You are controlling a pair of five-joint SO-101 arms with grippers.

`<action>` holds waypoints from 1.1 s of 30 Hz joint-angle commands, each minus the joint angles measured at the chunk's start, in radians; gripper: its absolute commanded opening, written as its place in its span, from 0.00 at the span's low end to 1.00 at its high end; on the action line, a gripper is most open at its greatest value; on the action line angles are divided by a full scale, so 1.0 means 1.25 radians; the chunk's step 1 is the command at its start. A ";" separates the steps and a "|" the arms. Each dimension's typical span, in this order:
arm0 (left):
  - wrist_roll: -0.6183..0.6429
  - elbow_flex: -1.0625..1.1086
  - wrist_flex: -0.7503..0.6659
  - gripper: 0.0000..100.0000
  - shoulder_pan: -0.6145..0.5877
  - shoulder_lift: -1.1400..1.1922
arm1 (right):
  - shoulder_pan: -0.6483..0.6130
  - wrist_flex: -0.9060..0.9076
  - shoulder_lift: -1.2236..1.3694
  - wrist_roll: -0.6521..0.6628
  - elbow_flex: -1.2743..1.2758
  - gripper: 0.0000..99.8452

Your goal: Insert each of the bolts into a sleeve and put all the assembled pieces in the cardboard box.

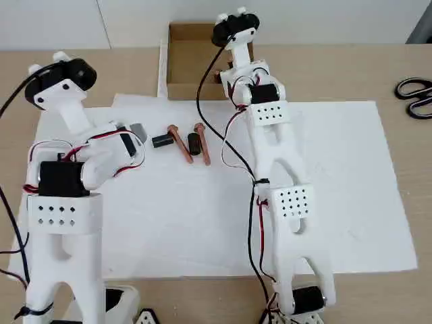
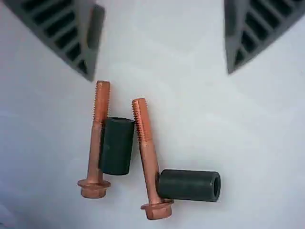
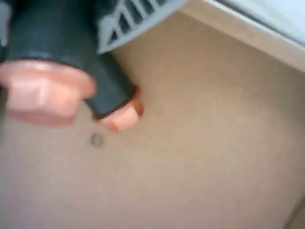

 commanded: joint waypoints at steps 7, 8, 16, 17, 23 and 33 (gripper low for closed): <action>-0.009 -0.003 0.002 0.17 0.001 -0.027 | -0.006 -0.015 0.029 0.000 -0.107 0.04; -0.009 -0.003 0.002 0.17 0.001 -0.027 | -0.006 -0.015 0.031 0.000 -0.109 0.07; -0.009 -0.003 0.002 0.17 0.001 -0.027 | -0.006 -0.017 0.030 0.000 -0.110 0.20; -0.009 -0.003 0.002 0.17 0.001 -0.027 | -0.006 -0.018 0.030 0.000 -0.110 0.20; -0.009 -0.003 0.002 0.17 0.001 -0.027 | -0.006 -0.017 0.025 0.000 -0.160 0.20; -0.109 -0.002 0.005 0.17 -0.005 -0.027 | -0.031 0.368 -0.127 -0.103 -0.297 0.20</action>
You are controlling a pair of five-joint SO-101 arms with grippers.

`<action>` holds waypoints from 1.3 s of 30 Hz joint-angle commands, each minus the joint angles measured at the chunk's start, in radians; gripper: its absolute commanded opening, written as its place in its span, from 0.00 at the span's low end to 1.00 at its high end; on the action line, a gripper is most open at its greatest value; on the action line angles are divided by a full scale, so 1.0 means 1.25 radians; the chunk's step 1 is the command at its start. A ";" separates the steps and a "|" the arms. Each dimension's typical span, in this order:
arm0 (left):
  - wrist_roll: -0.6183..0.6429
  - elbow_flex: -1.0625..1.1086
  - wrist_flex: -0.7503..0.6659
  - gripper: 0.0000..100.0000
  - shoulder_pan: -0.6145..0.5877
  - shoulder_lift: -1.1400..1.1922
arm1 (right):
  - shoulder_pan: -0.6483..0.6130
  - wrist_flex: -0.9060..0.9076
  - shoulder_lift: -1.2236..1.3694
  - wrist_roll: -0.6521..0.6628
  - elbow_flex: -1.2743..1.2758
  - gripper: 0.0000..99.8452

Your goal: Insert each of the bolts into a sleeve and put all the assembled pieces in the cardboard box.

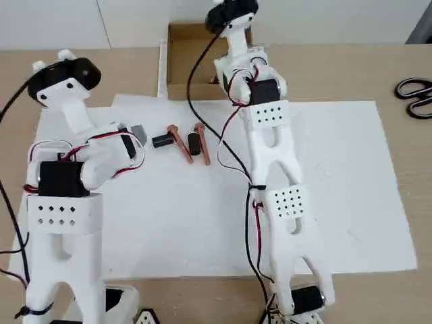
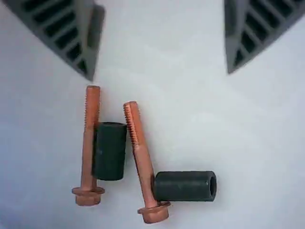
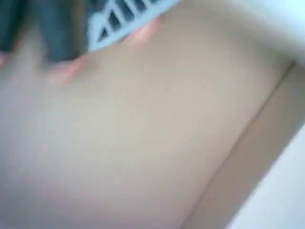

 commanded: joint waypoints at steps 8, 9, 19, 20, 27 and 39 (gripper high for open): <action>-0.286 -0.002 0.050 0.17 -0.005 -0.027 | -0.080 0.443 -0.263 -0.133 -0.037 0.20; -0.306 -0.002 0.056 0.17 -0.005 -0.027 | -0.088 0.443 -0.263 -0.134 -0.037 0.20; -0.373 0.013 0.109 0.17 -0.149 -0.023 | -0.152 0.451 -0.168 -0.259 -0.036 0.20; -0.373 0.028 0.098 0.17 -0.179 -0.023 | -0.158 0.452 -0.163 -0.260 -0.036 0.20; -0.374 0.177 -0.014 0.17 -0.287 -0.025 | -0.206 0.458 -0.141 -0.264 -0.036 0.20; -0.401 0.261 -0.076 0.17 -0.297 -0.025 | -0.235 0.452 -0.136 -0.302 0.161 0.20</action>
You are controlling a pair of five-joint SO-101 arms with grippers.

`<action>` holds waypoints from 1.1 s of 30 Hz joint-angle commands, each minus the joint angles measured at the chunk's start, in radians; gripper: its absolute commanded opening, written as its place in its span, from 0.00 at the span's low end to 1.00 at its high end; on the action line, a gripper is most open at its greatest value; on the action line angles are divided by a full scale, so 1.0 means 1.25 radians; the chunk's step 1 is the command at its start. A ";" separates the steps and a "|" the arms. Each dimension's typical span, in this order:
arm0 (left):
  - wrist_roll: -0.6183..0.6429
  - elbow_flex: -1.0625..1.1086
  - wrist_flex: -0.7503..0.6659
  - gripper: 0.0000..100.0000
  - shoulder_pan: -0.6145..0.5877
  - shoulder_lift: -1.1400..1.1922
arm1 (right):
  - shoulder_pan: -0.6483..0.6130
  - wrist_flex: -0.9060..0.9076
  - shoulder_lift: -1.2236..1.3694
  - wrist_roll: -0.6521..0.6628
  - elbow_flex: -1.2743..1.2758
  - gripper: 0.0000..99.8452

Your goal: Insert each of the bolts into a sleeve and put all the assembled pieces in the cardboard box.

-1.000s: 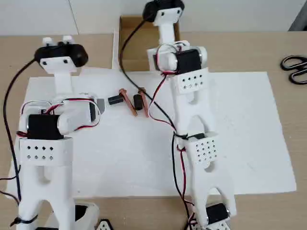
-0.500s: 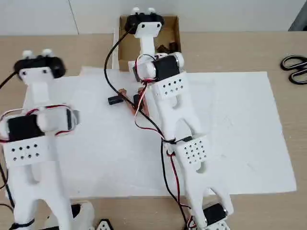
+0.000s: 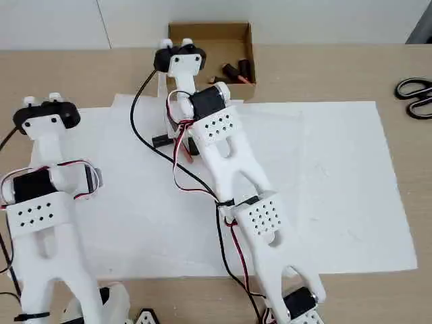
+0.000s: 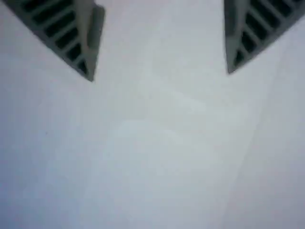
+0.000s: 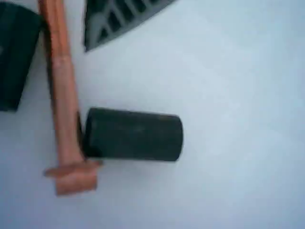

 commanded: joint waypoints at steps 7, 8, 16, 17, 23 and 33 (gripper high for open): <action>-0.002 -0.002 -0.014 0.17 -0.004 -0.025 | -0.002 0.003 -0.003 -0.012 0.076 0.20; -0.002 -0.002 -0.014 0.17 -0.004 -0.025 | -0.002 0.003 -0.001 -0.012 0.076 0.19; -0.002 -0.002 -0.014 0.17 -0.004 -0.025 | -0.007 -0.003 0.063 -0.014 0.071 0.04; -0.002 -0.002 -0.012 0.17 -0.004 -0.025 | -0.007 -0.007 0.064 -0.014 0.071 0.05; -0.002 0.003 -0.012 0.17 -0.004 -0.026 | -0.003 -0.020 0.071 -0.012 0.071 0.05; -0.002 0.031 -0.015 0.17 -0.004 -0.026 | -0.006 -0.017 0.063 -0.007 0.071 0.06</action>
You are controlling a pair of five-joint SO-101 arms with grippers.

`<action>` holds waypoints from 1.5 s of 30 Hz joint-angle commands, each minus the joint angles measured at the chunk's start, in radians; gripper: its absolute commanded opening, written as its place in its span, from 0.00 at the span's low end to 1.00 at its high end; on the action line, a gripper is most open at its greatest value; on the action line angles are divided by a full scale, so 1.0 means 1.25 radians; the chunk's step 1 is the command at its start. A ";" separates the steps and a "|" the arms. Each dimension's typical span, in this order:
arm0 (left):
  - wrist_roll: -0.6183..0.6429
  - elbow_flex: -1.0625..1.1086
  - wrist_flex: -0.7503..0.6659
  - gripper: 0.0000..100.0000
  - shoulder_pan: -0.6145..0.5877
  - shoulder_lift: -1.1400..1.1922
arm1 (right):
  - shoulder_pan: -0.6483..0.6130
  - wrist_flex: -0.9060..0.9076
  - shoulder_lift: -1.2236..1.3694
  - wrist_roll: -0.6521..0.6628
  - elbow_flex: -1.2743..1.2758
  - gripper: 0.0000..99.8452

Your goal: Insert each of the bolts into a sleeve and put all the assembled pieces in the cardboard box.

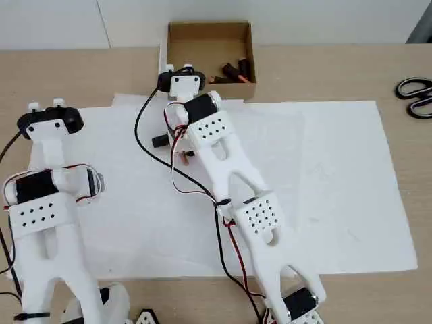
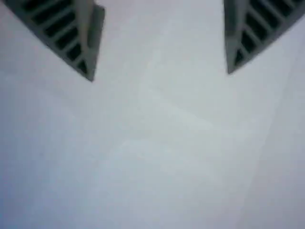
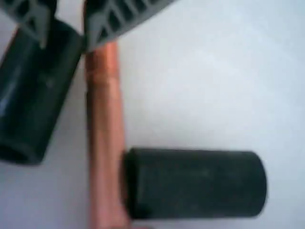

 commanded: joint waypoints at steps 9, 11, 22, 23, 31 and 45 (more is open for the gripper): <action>-0.004 -0.004 -0.011 0.17 -0.002 -0.026 | -0.006 -0.004 -0.061 0.001 -0.007 0.15; -0.004 -0.004 -0.011 0.17 -0.002 -0.026 | -0.006 -0.008 -0.066 0.001 -0.007 0.15; -0.004 -0.002 -0.010 0.17 0.000 -0.026 | -0.004 -0.082 -0.007 0.044 -0.006 0.15; -0.004 -0.002 -0.009 0.17 0.000 -0.026 | -0.004 -0.087 0.001 0.044 -0.006 0.15; -0.005 0.025 -0.015 0.17 0.000 -0.026 | 0.001 -0.100 0.040 0.044 -0.006 0.15; -0.005 0.026 -0.011 0.17 0.000 -0.026 | 0.044 -0.116 0.099 0.044 -0.006 0.03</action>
